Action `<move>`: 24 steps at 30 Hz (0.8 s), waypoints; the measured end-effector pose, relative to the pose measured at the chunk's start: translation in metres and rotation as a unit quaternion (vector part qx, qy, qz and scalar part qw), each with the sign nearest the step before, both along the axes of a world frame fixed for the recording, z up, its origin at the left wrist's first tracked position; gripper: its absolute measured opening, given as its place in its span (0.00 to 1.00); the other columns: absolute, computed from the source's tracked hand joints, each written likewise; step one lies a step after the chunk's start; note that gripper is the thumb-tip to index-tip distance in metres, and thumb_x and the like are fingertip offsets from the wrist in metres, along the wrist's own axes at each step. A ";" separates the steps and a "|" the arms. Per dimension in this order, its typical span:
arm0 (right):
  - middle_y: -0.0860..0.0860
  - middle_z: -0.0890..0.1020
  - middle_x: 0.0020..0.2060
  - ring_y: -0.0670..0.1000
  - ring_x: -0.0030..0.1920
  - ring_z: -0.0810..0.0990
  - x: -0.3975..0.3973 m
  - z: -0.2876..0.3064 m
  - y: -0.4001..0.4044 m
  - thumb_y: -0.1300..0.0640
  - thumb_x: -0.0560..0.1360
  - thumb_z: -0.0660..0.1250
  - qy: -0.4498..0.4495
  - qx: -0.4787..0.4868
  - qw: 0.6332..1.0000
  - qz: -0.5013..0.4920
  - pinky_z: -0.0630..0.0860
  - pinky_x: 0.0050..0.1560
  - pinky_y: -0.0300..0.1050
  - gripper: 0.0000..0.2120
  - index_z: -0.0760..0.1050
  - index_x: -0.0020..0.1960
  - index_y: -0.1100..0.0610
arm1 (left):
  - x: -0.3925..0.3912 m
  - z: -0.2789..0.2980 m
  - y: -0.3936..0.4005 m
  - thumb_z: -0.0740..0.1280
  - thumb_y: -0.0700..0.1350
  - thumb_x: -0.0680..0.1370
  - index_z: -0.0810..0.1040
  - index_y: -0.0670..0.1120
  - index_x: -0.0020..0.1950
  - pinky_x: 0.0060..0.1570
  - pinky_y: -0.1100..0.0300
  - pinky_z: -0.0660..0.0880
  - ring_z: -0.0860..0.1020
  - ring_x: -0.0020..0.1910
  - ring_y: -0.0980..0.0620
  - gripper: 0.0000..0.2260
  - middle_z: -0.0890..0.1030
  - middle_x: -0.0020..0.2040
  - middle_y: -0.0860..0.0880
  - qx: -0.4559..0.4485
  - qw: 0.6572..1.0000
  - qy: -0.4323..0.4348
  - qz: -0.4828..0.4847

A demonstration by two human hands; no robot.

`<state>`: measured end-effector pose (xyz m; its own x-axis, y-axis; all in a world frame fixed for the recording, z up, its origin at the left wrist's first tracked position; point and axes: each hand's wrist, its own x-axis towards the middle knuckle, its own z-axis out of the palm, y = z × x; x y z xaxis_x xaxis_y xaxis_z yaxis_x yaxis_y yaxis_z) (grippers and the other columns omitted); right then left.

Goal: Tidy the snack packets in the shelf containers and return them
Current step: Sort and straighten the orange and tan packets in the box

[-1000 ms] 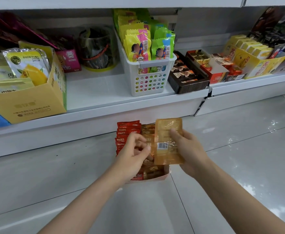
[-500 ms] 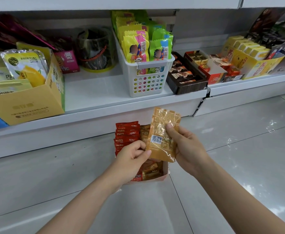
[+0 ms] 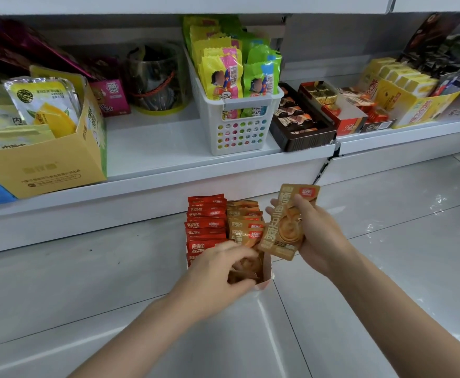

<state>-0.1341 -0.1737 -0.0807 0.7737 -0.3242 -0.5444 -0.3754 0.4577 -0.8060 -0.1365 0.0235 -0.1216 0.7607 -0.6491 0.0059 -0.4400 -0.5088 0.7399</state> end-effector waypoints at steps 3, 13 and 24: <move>0.56 0.87 0.49 0.56 0.50 0.86 -0.005 0.000 -0.012 0.47 0.84 0.58 -0.014 0.009 1.000 0.017 0.84 0.44 0.52 0.16 0.76 0.59 0.58 | 0.003 -0.007 0.010 0.67 0.41 0.79 0.80 0.53 0.64 0.60 0.67 0.68 0.74 0.59 0.58 0.15 0.79 0.58 0.58 0.082 0.993 -0.084 -0.027; 0.52 0.87 0.46 0.52 0.47 0.87 -0.003 -0.011 -0.015 0.53 0.77 0.71 -0.116 -0.206 0.968 0.086 0.84 0.46 0.46 0.07 0.81 0.51 0.55 | -0.002 -0.010 0.012 0.75 0.39 0.74 0.83 0.45 0.48 0.41 0.56 0.78 0.74 0.51 0.51 0.05 0.75 0.53 0.49 0.082 0.976 -0.199 -0.031; 0.52 0.84 0.39 0.51 0.39 0.78 -0.015 -0.044 0.001 0.51 0.81 0.64 -0.122 -0.609 0.689 0.374 0.69 0.40 0.42 0.11 0.82 0.51 0.57 | -0.002 -0.015 0.012 0.66 0.51 0.80 0.79 0.46 0.54 0.44 0.65 0.71 0.74 0.48 0.55 0.09 0.76 0.51 0.53 0.027 0.992 -0.101 0.063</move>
